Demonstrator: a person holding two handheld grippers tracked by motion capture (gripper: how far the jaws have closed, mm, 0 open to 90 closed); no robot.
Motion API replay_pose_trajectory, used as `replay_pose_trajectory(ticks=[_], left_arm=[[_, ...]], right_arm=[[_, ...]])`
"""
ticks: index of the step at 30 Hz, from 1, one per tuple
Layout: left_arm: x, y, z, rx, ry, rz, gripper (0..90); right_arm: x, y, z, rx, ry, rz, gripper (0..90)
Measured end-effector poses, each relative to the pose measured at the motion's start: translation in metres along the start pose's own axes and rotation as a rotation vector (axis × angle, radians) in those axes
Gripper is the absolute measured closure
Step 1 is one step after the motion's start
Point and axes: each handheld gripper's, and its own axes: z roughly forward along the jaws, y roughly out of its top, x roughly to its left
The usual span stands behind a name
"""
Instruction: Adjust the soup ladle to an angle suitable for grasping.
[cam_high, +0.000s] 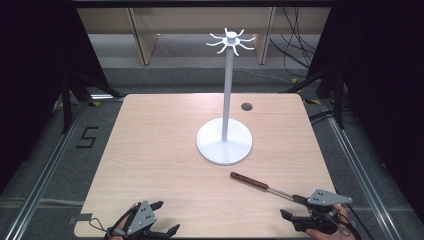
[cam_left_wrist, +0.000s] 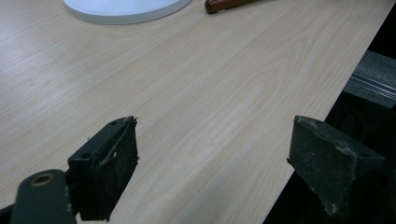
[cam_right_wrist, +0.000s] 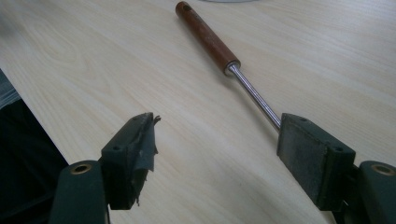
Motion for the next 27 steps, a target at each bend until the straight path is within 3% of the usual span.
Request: replay_pose_trajectory(ticks=[2,3,5,6,8,10,11,14,15,16,18,24,25,27], left_arm=[[0.000,0.000,0.000,0.003,0.003,0.002,14.9],[0.000,0.000,0.000,0.009,0.000,0.004,15.0],[0.001,0.000,-0.001,0.020,0.004,0.016,15.0],[0.000,0.000,0.000,0.004,0.005,-0.004,15.0],[0.001,0.000,0.000,0.020,0.006,0.011,15.0],[-0.001,0.000,0.001,-0.006,-0.004,-0.021,15.0],[0.000,0.000,0.000,0.005,-0.002,-0.008,15.0],[-0.001,0.000,0.001,0.000,-0.005,-0.011,15.0],[-0.001,0.000,0.001,-0.001,-0.005,-0.012,14.9],[-0.001,0.000,0.001,-0.001,-0.005,-0.012,15.0],[0.000,0.000,0.001,0.002,-0.005,-0.007,15.0],[-0.001,0.000,0.002,-0.002,-0.006,-0.013,14.9],[-0.001,0.000,0.002,-0.008,-0.006,-0.021,15.0],[-0.001,0.000,0.003,-0.017,-0.005,-0.026,14.9]], right_arm=[[-0.002,0.001,0.001,-0.004,-0.008,-0.039,28.6],[0.001,0.001,0.000,0.011,-0.009,-0.002,28.6],[-0.001,0.001,0.001,0.002,0.003,-0.028,28.6],[0.001,0.002,0.002,0.003,0.004,-0.020,28.6],[0.003,0.003,0.002,0.005,-0.005,-0.007,28.5],[0.002,0.004,0.003,0.005,0.006,-0.025,28.5],[0.000,0.006,0.004,0.001,0.003,-0.048,28.5],[0.003,0.009,0.005,0.004,0.003,-0.027,28.2],[0.002,0.011,0.005,0.002,-0.015,-0.050,28.0],[0.004,0.012,0.006,0.001,-0.007,-0.048,27.8],[0.002,0.015,0.006,0.004,0.000,-0.093,27.5],[0.004,0.015,0.009,0.027,0.003,-0.088,27.5],[0.006,0.015,0.010,0.031,0.007,-0.067,27.5],[0.003,0.017,0.011,0.031,-0.001,-0.112,27.5]])
